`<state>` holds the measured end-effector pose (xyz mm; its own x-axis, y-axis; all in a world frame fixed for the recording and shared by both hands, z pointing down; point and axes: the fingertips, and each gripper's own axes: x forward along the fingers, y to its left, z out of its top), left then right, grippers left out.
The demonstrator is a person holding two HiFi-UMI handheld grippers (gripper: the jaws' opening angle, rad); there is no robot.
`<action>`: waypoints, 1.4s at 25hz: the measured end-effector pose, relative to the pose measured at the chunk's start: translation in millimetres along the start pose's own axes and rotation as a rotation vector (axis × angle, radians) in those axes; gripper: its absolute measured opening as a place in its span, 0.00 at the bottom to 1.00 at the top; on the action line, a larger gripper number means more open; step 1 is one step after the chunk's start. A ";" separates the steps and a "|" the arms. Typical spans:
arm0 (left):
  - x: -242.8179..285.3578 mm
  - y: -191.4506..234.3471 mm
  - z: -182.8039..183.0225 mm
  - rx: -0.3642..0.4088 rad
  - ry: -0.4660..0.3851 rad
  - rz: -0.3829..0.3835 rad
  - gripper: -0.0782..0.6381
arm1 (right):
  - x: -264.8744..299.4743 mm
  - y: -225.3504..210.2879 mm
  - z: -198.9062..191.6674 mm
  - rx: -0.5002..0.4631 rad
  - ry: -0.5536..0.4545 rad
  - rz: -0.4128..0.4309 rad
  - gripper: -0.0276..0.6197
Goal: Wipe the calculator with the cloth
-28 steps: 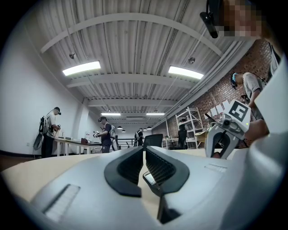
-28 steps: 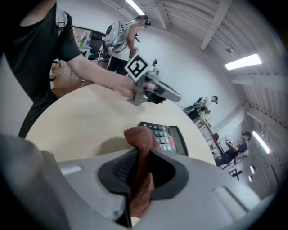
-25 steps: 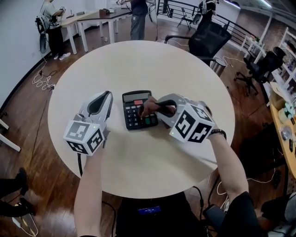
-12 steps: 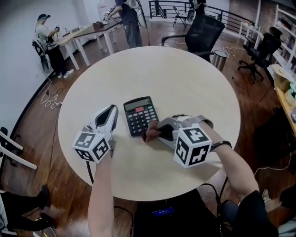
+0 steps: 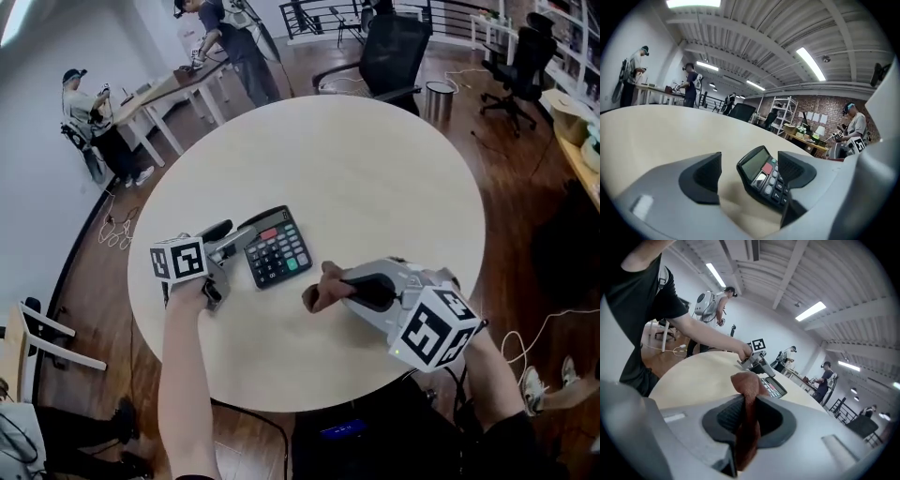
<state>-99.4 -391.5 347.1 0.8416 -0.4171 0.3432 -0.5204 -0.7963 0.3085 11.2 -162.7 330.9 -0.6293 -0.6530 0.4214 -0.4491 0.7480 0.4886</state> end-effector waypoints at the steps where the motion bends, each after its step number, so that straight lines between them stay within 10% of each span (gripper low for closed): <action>1: 6.1 1.5 0.4 -0.015 0.031 -0.014 0.65 | -4.3 -1.2 -0.5 0.023 -0.019 -0.003 0.12; 7: 45.1 -23.1 -0.3 -0.072 0.168 -0.201 0.59 | -27.4 -11.3 -21.8 0.084 -0.074 -0.011 0.12; 13: 40.9 -21.2 -4.5 -0.106 0.220 -0.236 0.29 | -38.4 -11.8 -18.3 0.116 -0.117 -0.015 0.12; 19: 58.4 -46.4 -13.9 -0.009 0.303 -0.263 0.46 | -54.4 -17.8 -34.7 0.145 -0.153 -0.013 0.12; 25: 65.1 -46.4 -27.1 -0.006 0.383 -0.228 0.33 | -62.6 -18.3 -42.0 0.152 -0.169 -0.021 0.12; 29: 58.2 -50.5 -22.9 -0.096 0.323 -0.268 0.25 | -65.9 -21.4 -43.7 0.162 -0.182 -0.031 0.12; 35: 30.9 -84.1 1.5 -0.182 -0.006 -0.436 0.18 | -72.3 -45.6 -49.5 0.292 -0.305 -0.088 0.12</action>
<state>-29.4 -338.1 330.4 0.9878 -0.0636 0.1420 -0.1345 -0.8080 0.5737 108.6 -155.5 316.0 -0.7197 -0.6836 0.1215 -0.6423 0.7219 0.2575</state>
